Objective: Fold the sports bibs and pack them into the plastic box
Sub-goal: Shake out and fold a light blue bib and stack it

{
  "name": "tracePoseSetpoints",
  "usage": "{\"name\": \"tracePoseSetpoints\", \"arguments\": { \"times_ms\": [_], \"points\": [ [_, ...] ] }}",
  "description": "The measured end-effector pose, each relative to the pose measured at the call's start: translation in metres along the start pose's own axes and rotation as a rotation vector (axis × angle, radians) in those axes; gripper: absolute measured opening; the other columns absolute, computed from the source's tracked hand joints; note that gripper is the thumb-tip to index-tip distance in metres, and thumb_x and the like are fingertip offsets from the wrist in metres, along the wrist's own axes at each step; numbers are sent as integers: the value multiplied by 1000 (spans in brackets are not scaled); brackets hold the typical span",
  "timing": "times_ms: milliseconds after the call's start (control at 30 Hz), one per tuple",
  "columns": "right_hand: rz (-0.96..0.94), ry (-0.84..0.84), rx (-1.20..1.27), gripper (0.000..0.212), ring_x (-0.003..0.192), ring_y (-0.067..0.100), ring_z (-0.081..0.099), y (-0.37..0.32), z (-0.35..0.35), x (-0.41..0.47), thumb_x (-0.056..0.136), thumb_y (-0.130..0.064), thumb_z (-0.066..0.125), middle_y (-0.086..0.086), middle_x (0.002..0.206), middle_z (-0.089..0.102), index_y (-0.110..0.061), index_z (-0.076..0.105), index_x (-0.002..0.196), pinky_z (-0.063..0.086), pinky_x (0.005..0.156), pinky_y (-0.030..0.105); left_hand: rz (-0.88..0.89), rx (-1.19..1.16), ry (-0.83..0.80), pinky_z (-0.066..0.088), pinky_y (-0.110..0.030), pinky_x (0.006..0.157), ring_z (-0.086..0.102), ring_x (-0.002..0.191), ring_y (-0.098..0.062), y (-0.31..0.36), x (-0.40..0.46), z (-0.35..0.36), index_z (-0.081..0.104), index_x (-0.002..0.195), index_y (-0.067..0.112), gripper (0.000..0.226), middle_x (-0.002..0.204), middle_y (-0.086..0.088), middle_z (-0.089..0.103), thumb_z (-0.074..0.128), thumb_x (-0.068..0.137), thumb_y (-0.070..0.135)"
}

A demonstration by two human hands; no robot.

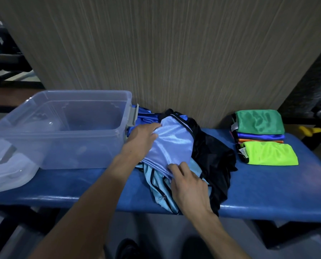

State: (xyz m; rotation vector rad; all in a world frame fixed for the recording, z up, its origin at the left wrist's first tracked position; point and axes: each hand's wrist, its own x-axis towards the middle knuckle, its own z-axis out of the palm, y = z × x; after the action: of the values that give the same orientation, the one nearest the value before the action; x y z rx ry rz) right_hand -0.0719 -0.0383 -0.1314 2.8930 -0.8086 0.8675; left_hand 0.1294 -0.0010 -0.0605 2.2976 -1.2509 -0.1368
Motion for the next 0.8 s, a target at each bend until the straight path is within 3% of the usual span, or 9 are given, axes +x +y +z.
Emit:
{"name": "tracePoseSetpoints", "arguments": {
  "times_ms": [100, 167, 200, 267, 333, 400, 500, 667, 800],
  "points": [
    [-45, 25, 24, 38, 54, 24, 56, 3, 1, -5, 86, -33, 75, -1, 96, 55, -25, 64, 121, 39, 36, 32, 263, 159, 108, 39, -41, 109, 40, 132, -28, -1, -15, -4, 52, 146, 19, 43, 150, -3, 47, 55, 103, 13],
    [-66, 18, 26, 47, 56, 24, 58, 3, 1, -5, 85, -41, 75, -2, 105, 59, -26, 64, 128, 39, 38, 30, 488, 132, 165, 46, -38, 99, 46, 122, -20, 1, -30, -10, 68, 126, 21, 28, 134, 4, 57, 62, 99, 17],
    [-69, 12, 18, 49, 56, 24, 58, 4, 0, -5, 82, -40, 77, -2, 109, 60, -26, 64, 128, 39, 38, 30, 545, 110, 109, 50, -39, 94, 50, 115, -15, 2, -37, -12, 71, 117, 25, 20, 124, 9, 60, 61, 99, 26],
    [-56, -6, 13, 48, 55, 24, 58, 3, 1, -4, 78, -35, 80, -4, 113, 61, -26, 66, 123, 40, 38, 31, 537, 100, -108, 52, -41, 91, 54, 111, -8, -2, -47, -10, 70, 113, 32, 27, 116, 15, 62, 54, 99, 46],
    [-42, -1, 17, 46, 59, 25, 60, 2, 2, -2, 75, -25, 82, -4, 113, 62, -24, 68, 119, 44, 39, 33, 478, 124, -246, 46, -40, 104, 49, 126, -5, -14, -54, -4, 67, 124, 36, 43, 134, 15, 60, 52, 94, 62],
    [-42, 17, 46, 49, 67, 26, 61, 1, 4, -2, 71, -14, 83, -1, 113, 63, -19, 69, 117, 49, 42, 36, 463, 106, -252, 38, -35, 114, 41, 137, -2, -23, -59, 0, 62, 135, 37, 56, 147, 16, 52, 56, 90, 70],
    [-41, 35, 128, 47, 80, 27, 64, 3, 7, -1, 69, -5, 83, 1, 114, 64, -13, 69, 114, 54, 48, 37, 437, 69, -244, 30, -23, 116, 35, 140, 3, -28, -62, 1, 56, 142, 38, 61, 151, 20, 47, 63, 89, 66],
    [-88, 48, 264, 27, 86, 24, 63, 15, -2, 14, 80, -3, 77, -1, 99, 68, -12, 71, 105, 57, 64, 36, 415, 7, -186, 40, -26, 110, 49, 129, 0, -27, -59, 4, 60, 138, 32, 53, 139, 17, 58, 65, 92, 59],
    [-65, 45, 315, 15, 87, 15, 59, 26, -25, 37, 94, -18, 68, -8, 96, 68, -20, 70, 108, 50, 68, 28, 364, 86, -103, 50, -31, 92, 60, 109, -7, -21, -50, 4, 63, 126, 33, 39, 118, 15, 67, 68, 91, 50]
  ]
}}
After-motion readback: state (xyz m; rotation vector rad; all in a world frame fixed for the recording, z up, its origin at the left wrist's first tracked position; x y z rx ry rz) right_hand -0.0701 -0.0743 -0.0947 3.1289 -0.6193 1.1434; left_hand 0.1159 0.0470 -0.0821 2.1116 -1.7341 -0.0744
